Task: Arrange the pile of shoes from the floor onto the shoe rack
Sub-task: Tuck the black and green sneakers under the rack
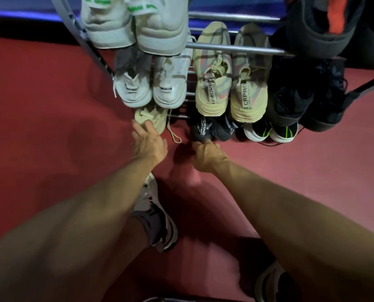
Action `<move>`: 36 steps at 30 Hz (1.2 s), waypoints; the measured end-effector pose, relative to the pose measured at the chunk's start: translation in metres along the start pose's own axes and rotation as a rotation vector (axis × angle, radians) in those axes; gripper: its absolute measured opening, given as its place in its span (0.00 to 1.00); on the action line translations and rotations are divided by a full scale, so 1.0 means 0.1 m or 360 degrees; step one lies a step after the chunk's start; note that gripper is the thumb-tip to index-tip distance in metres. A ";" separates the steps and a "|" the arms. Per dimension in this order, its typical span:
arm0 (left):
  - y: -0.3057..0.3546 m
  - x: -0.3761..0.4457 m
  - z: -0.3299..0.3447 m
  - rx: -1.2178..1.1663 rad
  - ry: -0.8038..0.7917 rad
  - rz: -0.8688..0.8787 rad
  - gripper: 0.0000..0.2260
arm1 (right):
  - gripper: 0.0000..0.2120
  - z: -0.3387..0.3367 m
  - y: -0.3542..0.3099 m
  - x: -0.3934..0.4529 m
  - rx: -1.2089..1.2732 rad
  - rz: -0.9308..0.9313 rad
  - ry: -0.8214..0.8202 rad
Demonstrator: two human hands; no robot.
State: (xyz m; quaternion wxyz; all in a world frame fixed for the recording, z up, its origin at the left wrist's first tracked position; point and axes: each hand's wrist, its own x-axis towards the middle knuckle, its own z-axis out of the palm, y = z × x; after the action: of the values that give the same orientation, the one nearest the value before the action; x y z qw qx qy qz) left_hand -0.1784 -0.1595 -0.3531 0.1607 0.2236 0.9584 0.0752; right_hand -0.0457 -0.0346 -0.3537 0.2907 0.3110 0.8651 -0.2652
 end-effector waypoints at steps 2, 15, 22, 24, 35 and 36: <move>-0.02 0.06 0.02 -0.0124 0.0095 -0.0005 0.28 | 0.25 0.01 -0.09 0.06 -0.0008 -0.0020 0.0035; 0.01 0.44 0.03 -0.0410 0.0166 -0.0199 0.31 | 0.27 0.21 0.04 0.25 0.0090 0.0033 -0.0050; 0.36 0.03 0.18 -0.0213 0.0232 0.0020 0.30 | 0.26 0.12 0.00 0.17 0.0079 0.0044 -0.0046; 0.47 -0.13 0.32 -0.0171 0.0103 0.0131 0.29 | 0.28 0.13 -0.02 0.13 0.0065 0.0026 -0.0042; 0.58 0.27 0.27 -0.0125 -0.0111 -0.0025 0.35 | 0.21 0.03 0.22 0.03 0.0023 -0.0027 -0.0132; 0.58 0.32 0.26 -0.0116 -0.0157 -0.0048 0.36 | 0.21 0.02 0.23 0.05 0.0033 -0.0018 -0.0125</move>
State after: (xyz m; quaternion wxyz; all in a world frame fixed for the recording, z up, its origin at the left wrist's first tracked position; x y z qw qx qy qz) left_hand -0.1734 -0.0916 -0.3739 0.2168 0.2065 0.9493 0.0964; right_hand -0.0319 -0.0187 -0.3650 0.3195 0.2986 0.8520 -0.2878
